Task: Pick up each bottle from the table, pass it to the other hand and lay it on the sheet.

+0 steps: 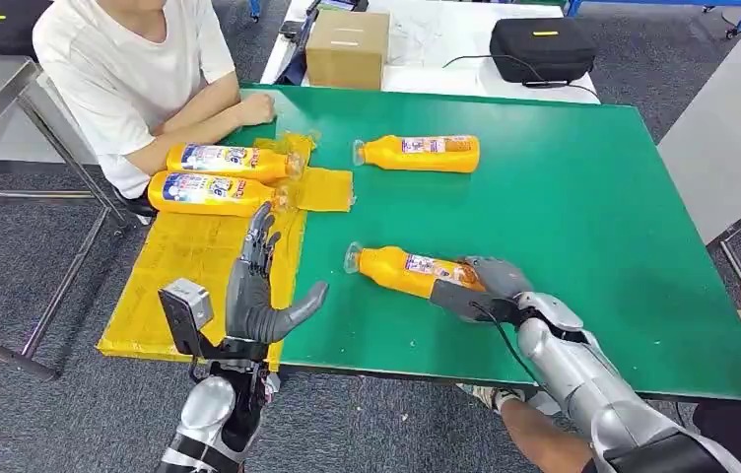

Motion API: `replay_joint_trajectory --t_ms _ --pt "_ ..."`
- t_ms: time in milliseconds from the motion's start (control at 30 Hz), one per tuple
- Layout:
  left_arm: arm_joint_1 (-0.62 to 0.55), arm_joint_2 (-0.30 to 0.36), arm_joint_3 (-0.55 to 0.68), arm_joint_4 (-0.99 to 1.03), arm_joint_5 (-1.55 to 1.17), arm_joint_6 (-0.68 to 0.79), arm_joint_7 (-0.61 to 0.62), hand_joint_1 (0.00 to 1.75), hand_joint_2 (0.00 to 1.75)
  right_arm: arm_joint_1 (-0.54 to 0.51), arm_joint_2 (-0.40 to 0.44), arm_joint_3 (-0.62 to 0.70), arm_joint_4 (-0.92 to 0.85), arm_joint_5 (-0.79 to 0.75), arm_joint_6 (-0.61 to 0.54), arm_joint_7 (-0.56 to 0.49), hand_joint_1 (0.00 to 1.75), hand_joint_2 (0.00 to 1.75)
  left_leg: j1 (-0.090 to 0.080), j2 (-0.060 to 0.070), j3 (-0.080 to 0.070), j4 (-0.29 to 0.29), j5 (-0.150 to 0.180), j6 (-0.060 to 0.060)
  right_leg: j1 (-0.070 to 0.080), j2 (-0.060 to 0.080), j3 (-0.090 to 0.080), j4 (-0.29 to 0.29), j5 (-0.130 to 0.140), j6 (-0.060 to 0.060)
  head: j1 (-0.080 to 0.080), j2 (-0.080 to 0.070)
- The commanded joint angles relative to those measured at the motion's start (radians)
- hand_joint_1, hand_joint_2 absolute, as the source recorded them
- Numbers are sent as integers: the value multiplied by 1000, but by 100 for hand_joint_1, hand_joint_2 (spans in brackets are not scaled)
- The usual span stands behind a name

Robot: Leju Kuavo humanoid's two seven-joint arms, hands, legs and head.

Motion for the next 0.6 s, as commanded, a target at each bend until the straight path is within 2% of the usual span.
replay_joint_trajectory --t_ms 33,167,200,233,267,300,333,400,533,600 --pt "-25 44 -13 45 15 -9 -3 0 175 93 46 -57 9 -74 -51 -46 175 175 2 -1 4 -2 -1 -2 2 -1 4 -2 -1 -2 0 0" --pt "-26 42 -12 46 21 -13 -1 0 175 94 43 -67 1 -84 -53 -51 175 175 2 0 3 -1 -1 -2 2 -1 4 -2 -1 -2 0 0" --pt "-20 32 1 51 83 -49 37 0 175 127 65 -140 -49 -171 -72 -97 175 175 2 -1 4 -2 -1 -2 2 -1 4 -2 -1 -3 0 0" --pt "-14 21 18 62 184 -106 106 0 175 158 81 -182 -102 -223 -91 -122 175 175 2 0 4 -2 0 -2 2 -1 4 -2 -1 -2 0 0" --pt "-11 11 41 92 370 -194 236 0 175 182 99 -217 -154 -267 -99 -143 175 175 3 0 5 -2 -1 -3 3 -1 5 -2 -1 -3 0 0" --pt "-19 15 51 128 472 -202 301 0 175 206 115 -246 -215 -304 -129 -183 175 175 2 1 4 -2 -1 -2 2 0 4 -2 0 -2 0 0" --pt "-32 24 50 155 481 -176 231 0 175 233 127 -264 -288 -327 -159 -202 175 175 2 1 5 -2 -1 -3 2 0 6 -3 -1 -3 0 0" --pt "-24 37 52 144 518 -208 213 0 175 276 149 -297 -394 -374 -184 -207 175 175 1 1 2 -2 -1 -2 1 1 3 -1 0 -2 0 0" --pt "17 74 -4 76 350 -176 117 0 175 336 171 -311 -477 -428 -165 -215 175 175 1 -1 -4 -1 0 -2 1 0 -3 0 -1 -1 0 0" --pt "36 81 -29 60 305 -188 99 0 175 354 184 -312 -490 -447 -159 -231 175 175 2 -2 -2 -1 -1 -2 1 -1 -1 0 -2 -2 0 0"
